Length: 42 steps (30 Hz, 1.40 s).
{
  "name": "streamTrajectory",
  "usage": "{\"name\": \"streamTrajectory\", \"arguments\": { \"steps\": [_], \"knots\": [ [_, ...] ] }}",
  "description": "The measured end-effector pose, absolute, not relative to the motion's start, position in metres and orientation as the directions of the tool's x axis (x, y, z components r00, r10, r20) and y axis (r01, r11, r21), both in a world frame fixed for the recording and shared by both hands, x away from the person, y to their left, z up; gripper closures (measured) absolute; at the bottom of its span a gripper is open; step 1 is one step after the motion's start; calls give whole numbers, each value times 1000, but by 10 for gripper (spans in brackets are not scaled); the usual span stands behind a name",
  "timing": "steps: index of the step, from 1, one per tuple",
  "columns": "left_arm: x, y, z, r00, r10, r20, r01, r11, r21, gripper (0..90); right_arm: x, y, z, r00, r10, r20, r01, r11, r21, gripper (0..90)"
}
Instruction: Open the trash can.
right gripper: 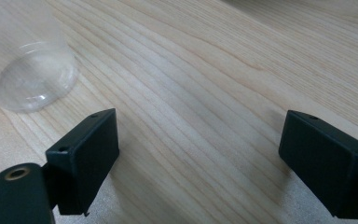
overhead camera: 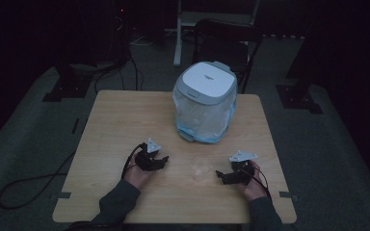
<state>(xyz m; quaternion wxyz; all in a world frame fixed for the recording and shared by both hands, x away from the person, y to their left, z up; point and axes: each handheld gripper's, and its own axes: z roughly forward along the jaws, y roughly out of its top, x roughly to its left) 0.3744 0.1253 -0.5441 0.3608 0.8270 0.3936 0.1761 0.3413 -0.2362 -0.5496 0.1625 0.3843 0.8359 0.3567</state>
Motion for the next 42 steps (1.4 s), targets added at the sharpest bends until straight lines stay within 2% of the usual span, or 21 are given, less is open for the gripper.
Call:
{"name": "streamTrajectory", "arguments": {
  "steps": [10,13,18,24,32,42],
  "knots": [
    [375,124,-544,635,772,9,519,-436,735,464,342,-235,-549,-654,756,3,527,453,719,114],
    [376,123,-544,653,757,6,507,-444,738,517,342,-235,-549,-652,758,3,528,451,719,114],
    [380,113,-541,681,733,5,504,-473,722,659,341,-235,-549,-648,762,3,531,449,719,115],
    [385,103,-541,690,723,-5,500,-472,726,740,341,-235,-549,-647,763,3,531,448,719,115],
    [393,86,-540,710,704,-11,493,-486,721,900,341,-235,-549,-647,762,2,531,449,719,114],
    [402,78,-525,704,711,-3,468,-460,755,900,341,-235,-550,-648,761,0,528,450,720,115]
  ]
}}
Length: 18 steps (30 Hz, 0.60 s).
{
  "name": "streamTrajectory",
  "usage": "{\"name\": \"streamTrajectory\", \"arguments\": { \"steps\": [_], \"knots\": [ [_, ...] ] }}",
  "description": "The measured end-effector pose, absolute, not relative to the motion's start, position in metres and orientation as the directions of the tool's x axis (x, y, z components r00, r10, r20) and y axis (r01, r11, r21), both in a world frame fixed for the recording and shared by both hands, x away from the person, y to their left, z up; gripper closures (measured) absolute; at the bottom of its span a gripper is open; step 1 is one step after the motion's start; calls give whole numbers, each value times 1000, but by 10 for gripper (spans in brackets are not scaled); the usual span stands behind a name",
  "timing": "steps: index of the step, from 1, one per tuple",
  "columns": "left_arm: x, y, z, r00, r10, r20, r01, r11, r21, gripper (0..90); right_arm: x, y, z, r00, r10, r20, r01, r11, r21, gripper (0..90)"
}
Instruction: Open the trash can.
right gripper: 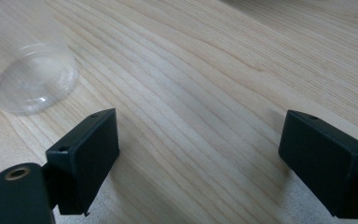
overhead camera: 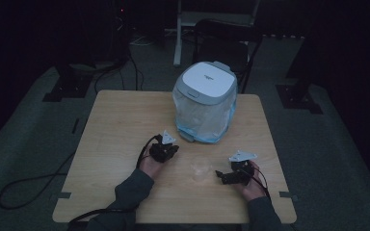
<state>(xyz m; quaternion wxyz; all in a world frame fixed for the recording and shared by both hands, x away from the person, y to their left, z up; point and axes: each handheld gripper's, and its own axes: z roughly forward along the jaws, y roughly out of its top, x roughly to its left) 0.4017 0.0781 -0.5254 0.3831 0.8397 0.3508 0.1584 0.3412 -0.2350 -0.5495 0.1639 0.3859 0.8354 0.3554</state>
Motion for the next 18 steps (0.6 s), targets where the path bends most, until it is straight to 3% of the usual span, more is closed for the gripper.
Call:
{"name": "streamTrajectory", "arguments": {
  "steps": [18],
  "knots": [
    [427,53,-513,683,731,10,453,-434,779,900,341,-235,-549,-648,762,1,529,449,720,114]
  ]
}}
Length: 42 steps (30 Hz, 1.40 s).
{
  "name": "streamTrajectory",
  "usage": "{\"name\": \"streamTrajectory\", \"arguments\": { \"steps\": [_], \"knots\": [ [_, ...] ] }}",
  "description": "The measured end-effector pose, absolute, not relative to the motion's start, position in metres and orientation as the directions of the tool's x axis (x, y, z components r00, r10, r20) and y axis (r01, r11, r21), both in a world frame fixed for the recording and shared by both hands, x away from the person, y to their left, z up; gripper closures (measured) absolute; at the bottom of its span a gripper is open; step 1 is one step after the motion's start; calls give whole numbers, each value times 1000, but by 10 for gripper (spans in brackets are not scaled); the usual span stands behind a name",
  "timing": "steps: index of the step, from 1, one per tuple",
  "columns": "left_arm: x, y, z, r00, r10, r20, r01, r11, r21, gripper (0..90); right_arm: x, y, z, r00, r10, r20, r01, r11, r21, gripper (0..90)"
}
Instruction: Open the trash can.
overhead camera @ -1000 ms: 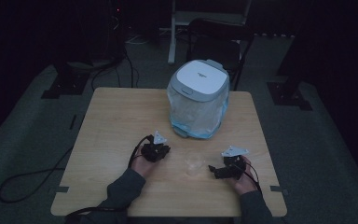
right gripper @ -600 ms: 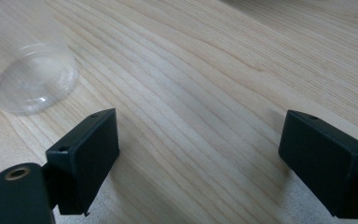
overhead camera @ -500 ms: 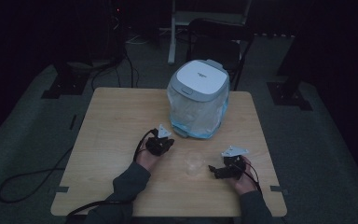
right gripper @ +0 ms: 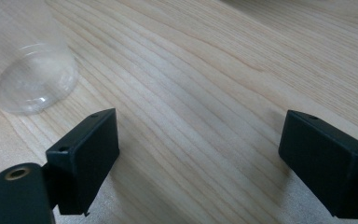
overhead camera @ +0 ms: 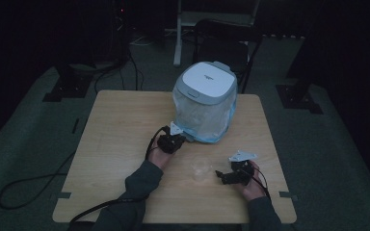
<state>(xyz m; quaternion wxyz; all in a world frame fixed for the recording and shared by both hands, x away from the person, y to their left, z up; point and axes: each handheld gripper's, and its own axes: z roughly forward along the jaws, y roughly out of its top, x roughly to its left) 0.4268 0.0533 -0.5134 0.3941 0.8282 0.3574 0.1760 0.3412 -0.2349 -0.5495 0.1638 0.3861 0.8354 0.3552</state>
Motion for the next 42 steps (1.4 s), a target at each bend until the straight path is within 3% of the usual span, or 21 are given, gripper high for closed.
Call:
{"name": "streamTrajectory", "arguments": {
  "steps": [16,42],
  "knots": [
    [446,40,-516,673,740,-4,470,-424,775,900,341,-235,-549,-648,761,0,529,450,720,115],
    [439,35,-531,650,758,64,407,-417,813,900,341,-235,-550,-648,761,1,529,449,720,114]
  ]
}}
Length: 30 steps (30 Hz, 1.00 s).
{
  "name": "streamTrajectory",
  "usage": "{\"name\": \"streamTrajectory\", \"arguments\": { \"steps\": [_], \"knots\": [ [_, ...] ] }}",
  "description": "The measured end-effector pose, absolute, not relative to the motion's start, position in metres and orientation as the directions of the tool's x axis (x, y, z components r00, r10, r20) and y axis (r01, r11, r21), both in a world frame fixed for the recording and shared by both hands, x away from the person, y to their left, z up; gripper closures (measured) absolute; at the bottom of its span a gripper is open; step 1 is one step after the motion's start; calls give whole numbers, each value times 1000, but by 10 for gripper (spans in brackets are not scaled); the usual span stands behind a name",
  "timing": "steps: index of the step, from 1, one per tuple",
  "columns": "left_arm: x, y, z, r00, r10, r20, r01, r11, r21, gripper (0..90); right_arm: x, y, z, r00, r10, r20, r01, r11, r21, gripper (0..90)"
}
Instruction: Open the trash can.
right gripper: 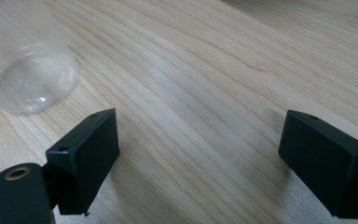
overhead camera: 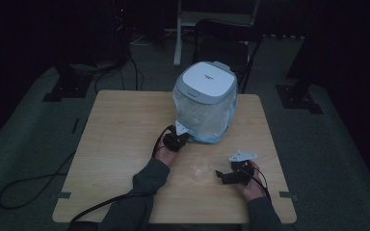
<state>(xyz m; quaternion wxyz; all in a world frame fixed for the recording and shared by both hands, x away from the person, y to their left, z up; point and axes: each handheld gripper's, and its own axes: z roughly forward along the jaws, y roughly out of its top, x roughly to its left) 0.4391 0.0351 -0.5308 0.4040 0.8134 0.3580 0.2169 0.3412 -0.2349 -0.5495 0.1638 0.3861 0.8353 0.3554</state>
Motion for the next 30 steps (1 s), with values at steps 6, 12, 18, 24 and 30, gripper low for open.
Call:
{"name": "streamTrajectory", "arguments": {
  "steps": [6,12,18,24,30],
  "knots": [
    [439,37,-533,643,765,45,413,-395,821,900,341,-235,-550,-648,762,2,530,449,720,114],
    [438,37,-534,638,769,40,412,-384,826,900,341,-235,-550,-648,761,1,528,449,720,115],
    [437,37,-536,638,769,44,407,-385,828,900,341,-235,-550,-648,762,1,529,449,720,114],
    [437,38,-538,636,771,37,406,-375,833,900,341,-235,-550,-648,762,1,529,449,720,115],
    [437,39,-540,639,769,25,411,-368,834,900,341,-235,-550,-648,762,1,529,449,720,115]
  ]
}}
